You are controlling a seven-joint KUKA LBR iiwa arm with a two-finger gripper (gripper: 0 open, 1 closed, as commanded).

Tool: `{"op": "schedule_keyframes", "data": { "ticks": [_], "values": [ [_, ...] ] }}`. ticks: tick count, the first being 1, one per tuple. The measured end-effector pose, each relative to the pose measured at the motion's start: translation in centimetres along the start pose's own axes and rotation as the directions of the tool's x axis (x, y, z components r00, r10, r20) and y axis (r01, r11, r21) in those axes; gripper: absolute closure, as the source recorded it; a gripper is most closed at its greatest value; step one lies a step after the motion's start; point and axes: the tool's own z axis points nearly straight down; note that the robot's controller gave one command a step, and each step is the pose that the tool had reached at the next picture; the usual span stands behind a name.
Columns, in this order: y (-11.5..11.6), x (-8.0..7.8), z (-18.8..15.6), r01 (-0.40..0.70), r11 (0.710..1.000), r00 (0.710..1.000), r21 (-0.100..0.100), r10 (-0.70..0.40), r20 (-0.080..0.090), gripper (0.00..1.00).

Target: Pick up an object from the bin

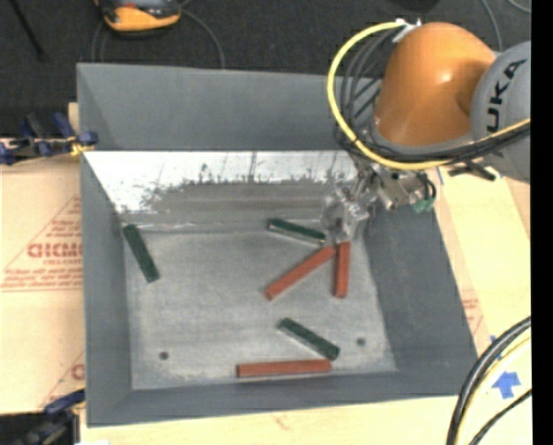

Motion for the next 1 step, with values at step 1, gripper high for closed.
{"op": "schedule_keyframes", "data": {
  "ticks": [1],
  "values": [
    [0.07,0.06,0.15,-0.001,1.0,1.0,-0.003,0.001,-0.003,0.0]
  ]
}}
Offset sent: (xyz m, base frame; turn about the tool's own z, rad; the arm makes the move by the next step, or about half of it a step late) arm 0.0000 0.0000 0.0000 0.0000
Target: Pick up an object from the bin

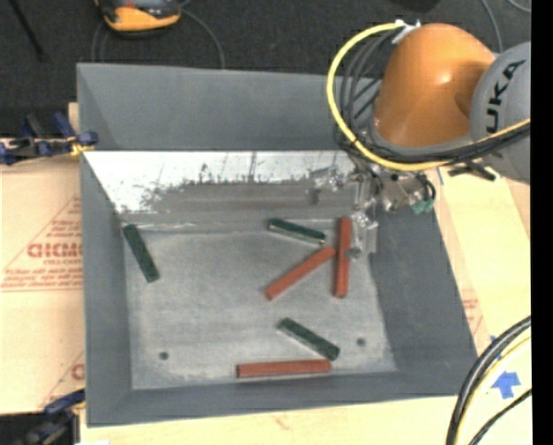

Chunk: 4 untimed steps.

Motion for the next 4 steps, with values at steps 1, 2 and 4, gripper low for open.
{"op": "schedule_keyframes", "data": {
  "ticks": [1,2,4],
  "values": [
    [0.0,0.0,0.0,0.0,1.0,1.0,0.0,0.0,0.0,0.0],
    [0.1,0.3,3.4,0.066,0.998,0.998,0.005,-0.066,0.005,0.0],
    [0.6,2.7,14.8,0.32,0.947,0.947,-0.001,-0.32,-0.001,1.0]
  ]
}}
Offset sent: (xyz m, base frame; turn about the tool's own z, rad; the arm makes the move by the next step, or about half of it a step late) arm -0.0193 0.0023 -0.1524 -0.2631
